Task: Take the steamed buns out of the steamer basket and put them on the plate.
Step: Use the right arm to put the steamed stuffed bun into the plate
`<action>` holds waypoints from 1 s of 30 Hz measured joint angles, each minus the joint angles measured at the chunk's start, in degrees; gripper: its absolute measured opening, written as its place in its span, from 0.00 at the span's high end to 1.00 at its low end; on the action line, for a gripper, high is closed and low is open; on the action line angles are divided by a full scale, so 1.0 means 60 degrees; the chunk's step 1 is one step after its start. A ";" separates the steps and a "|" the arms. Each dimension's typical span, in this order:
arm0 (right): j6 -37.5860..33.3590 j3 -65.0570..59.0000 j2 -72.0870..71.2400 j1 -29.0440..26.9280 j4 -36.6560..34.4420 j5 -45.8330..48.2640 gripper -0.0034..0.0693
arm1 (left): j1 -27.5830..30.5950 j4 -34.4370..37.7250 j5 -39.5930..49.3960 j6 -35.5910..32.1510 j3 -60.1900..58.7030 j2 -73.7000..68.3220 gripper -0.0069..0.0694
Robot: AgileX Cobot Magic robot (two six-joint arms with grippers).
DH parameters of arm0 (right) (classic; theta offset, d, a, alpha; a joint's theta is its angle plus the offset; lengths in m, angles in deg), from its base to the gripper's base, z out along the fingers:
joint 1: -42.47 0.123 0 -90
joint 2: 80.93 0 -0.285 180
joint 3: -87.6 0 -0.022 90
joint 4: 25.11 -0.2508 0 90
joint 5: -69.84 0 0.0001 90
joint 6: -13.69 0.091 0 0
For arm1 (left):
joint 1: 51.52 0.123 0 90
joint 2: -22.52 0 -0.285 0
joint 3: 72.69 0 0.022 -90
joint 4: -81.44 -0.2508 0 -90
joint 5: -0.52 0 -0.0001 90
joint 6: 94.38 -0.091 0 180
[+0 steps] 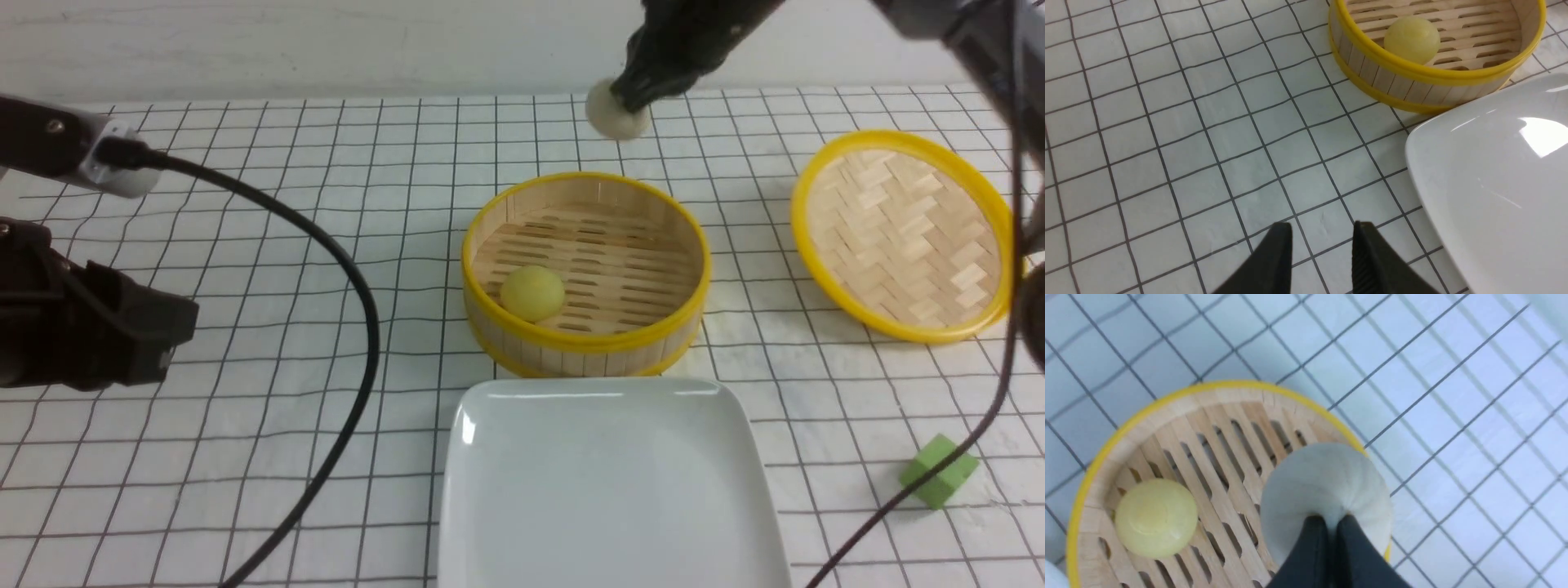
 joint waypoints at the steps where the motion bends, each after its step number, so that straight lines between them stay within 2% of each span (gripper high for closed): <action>1: 0.0285 0.0022 -0.0314 0.0000 0.0081 0.0000 0.94 | 0.0000 0.0000 -0.0008 0.0000 0.0000 0.0000 0.59; 6: 0.2024 -0.0243 -0.1575 0.0000 0.0093 0.0000 0.94 | 0.0000 -0.0008 -0.0017 0.0000 0.0000 0.0000 0.59; 11: 0.2821 -0.2223 -0.2779 0.0000 -0.0297 0.0000 0.94 | 0.0000 -0.0026 -0.0017 0.0000 0.0000 0.0000 0.59; 23: 0.2773 -0.7657 -0.4654 0.0007 -0.1227 -0.0028 0.94 | 0.0000 -0.0008 -0.0027 0.0000 0.0000 0.0000 0.59; 30: 0.1829 -1.0675 -0.4835 0.0007 -0.2285 -0.0206 0.93 | 0.0000 0.0003 -0.0027 0.0000 0.0000 0.0000 0.59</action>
